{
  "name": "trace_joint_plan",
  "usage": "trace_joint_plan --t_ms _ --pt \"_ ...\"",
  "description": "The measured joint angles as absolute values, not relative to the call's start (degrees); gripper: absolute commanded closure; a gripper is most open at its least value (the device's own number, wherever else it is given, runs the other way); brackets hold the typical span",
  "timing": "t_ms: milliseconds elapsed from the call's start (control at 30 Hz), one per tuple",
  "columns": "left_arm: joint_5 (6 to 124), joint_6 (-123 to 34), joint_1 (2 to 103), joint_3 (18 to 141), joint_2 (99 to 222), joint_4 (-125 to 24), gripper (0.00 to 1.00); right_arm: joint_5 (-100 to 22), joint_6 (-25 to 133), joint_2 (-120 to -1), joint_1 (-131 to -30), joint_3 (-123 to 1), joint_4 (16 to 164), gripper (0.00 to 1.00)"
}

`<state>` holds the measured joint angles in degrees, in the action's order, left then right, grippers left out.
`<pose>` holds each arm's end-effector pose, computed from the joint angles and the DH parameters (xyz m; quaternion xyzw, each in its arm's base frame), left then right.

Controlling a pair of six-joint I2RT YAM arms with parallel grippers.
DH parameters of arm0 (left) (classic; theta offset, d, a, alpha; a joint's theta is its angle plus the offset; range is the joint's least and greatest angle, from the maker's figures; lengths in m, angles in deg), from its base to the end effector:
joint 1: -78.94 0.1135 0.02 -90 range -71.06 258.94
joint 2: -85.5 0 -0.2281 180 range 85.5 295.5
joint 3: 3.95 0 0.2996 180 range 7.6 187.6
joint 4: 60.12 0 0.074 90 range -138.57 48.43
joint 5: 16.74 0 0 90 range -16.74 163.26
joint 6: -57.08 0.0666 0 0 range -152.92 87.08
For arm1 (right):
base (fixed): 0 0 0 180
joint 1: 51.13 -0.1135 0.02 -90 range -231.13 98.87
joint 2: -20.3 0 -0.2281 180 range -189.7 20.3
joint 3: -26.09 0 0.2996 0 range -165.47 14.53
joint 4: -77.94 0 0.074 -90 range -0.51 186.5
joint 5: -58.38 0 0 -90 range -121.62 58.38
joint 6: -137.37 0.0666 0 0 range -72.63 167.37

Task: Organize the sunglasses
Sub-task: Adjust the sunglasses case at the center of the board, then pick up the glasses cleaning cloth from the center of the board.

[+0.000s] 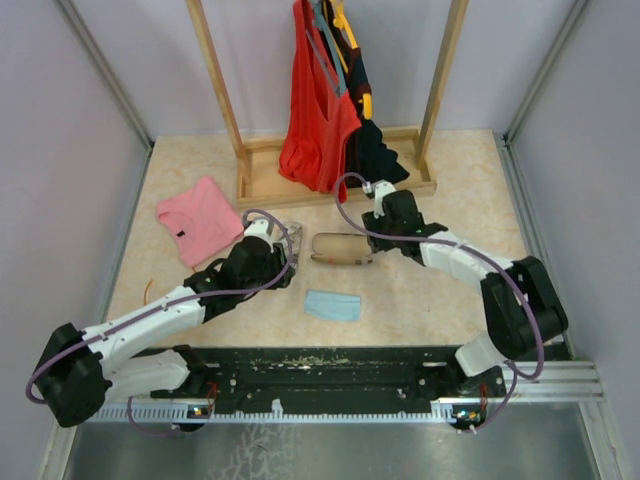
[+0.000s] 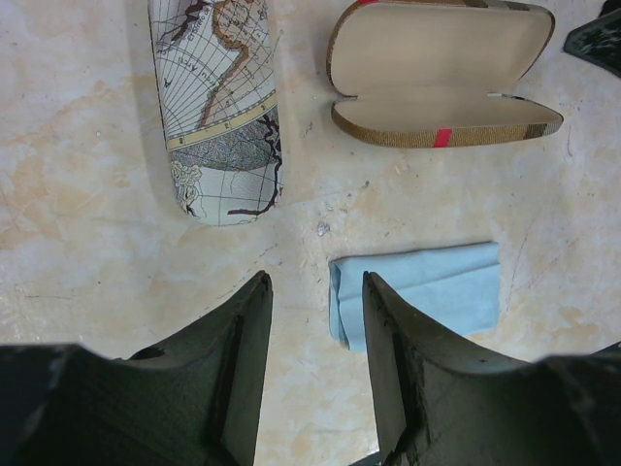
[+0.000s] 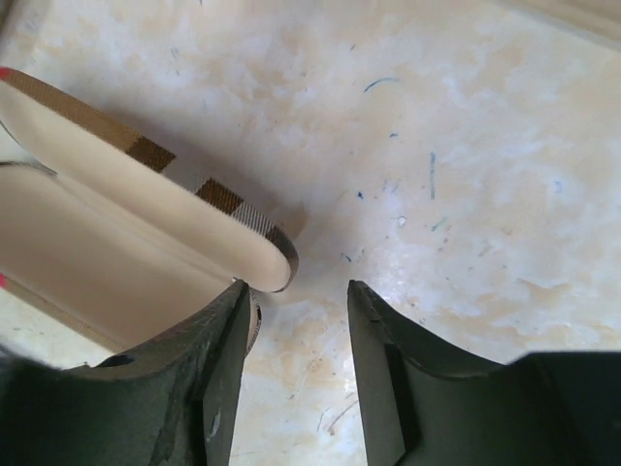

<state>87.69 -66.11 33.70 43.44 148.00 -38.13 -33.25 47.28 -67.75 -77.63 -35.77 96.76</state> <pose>0.2332 -0.2115 0.1542 0.0376 0.8892 -0.1923 0.4135 0.3396 0.1715 0.1098 -0.2177 0.8978 0.1002 0.3694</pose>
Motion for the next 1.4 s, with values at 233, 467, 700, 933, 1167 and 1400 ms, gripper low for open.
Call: trace_joint_plan --t_ms 233,467,700,933,1167,1400 --pt "87.10 -66.00 33.70 43.44 149.01 -38.46 0.50 -27.54 55.80 -53.39 -77.63 -31.11 95.71 0.53" --pt "85.01 -65.34 33.70 43.44 152.02 -39.94 0.49 -26.98 67.38 -41.70 -77.63 -23.70 96.94 0.50" --pt "83.69 -64.86 33.70 42.65 154.05 -41.61 0.48 -25.77 77.20 -32.30 -83.14 -14.59 102.62 0.44" --pt "83.63 -64.75 33.66 41.56 156.15 -42.15 0.41 -19.83 85.24 -32.74 -95.66 -14.59 106.31 0.44" --pt "86.25 -63.92 33.66 41.56 155.37 -42.06 0.06 -16.94 89.07 -33.55 -97.50 -13.08 107.45 0.44" --pt "88.11 -63.24 33.66 41.40 151.67 -43.94 0.00 -16.97 89.59 -34.33 -97.52 -13.10 107.65 0.47"
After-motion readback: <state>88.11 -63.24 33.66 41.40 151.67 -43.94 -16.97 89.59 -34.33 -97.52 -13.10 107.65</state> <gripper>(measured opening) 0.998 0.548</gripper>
